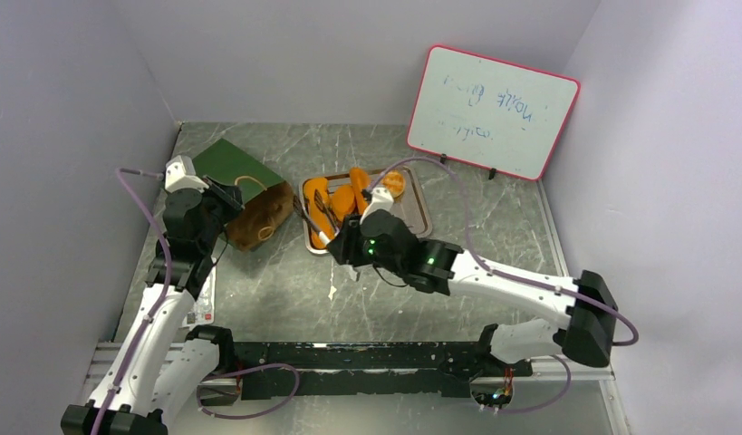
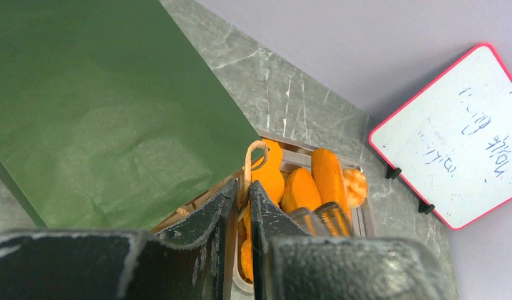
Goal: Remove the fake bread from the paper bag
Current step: Take out the fake bread from the paper bag.
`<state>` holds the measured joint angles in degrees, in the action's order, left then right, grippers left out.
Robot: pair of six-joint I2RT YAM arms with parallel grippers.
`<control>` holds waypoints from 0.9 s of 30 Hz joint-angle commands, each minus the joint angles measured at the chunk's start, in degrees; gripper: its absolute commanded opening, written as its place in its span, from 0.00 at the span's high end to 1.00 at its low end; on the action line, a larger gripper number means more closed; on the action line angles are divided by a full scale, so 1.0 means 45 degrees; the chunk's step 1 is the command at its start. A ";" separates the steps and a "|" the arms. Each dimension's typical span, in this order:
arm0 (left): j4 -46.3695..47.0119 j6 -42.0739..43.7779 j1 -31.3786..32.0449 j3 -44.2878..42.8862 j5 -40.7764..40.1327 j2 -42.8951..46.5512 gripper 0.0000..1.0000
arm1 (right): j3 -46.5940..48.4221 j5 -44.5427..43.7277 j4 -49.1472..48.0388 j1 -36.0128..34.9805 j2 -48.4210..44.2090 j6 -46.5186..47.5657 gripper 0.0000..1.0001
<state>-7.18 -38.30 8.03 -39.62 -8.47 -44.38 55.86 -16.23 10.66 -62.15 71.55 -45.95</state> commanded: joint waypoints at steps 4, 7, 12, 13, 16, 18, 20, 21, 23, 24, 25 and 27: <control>-0.0718 0.0203 -0.0116 -0.0216 0.0278 0.0376 0.93 | 0.0957 0.1040 -0.1677 -0.0613 0.1544 0.0375 0.60; -0.0892 0.0273 -0.0105 -0.0319 0.0318 0.0343 0.93 | 0.1153 0.1470 -0.2144 -0.0699 0.1962 0.0169 0.60; -0.1077 0.0272 -0.0105 -0.0416 0.0396 0.0422 0.93 | 0.1522 0.2074 -0.2704 -0.0711 0.2552 -0.0197 0.60; -0.1104 0.0265 -0.0105 -0.0423 0.0398 0.0455 0.93 | 0.1644 0.2204 -0.2793 -0.0702 0.2750 -0.0281 0.60; -0.1185 0.0233 -0.0106 -0.0480 0.0427 0.0570 0.93 | 0.1983 0.2607 -0.3053 -0.0709 0.3388 -0.0532 0.60; -0.1261 0.0216 -0.0110 -0.0513 0.0473 0.0631 0.93 | 0.2124 0.2906 -0.3372 -0.0701 0.3851 -0.0798 0.60; -0.1349 0.0211 -0.0111 -0.0572 0.0493 0.0681 0.93 | 0.2252 0.3050 -0.3618 -0.0713 0.4278 -0.1008 0.61; -0.1363 0.0223 -0.0106 -0.0596 0.0512 0.0709 0.93 | 0.2277 0.3124 -0.3755 -0.0705 0.4484 -0.1134 0.61; -0.1390 0.0230 -0.0115 -0.0641 0.0599 0.0747 0.93 | 0.2323 0.3210 -0.4075 -0.0693 0.4852 -0.1387 0.61; -0.1434 0.0248 -0.0107 -0.0675 0.0626 0.0744 0.93 | 0.2376 0.3264 -0.4168 -0.0678 0.5022 -0.1480 0.61; -0.1461 0.0250 -0.0105 -0.0694 0.0668 0.0742 0.93 | 0.2407 0.3312 -0.4299 -0.0654 0.5177 -0.1577 0.61; -0.1531 0.0281 -0.0105 -0.0759 0.0709 0.0774 0.93 | 0.2424 0.3410 -0.4607 -0.0594 0.5416 -0.1766 0.61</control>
<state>-13.34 -37.87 8.03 -40.23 -7.27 -41.85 64.60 -2.70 -4.03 -64.99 94.59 -51.22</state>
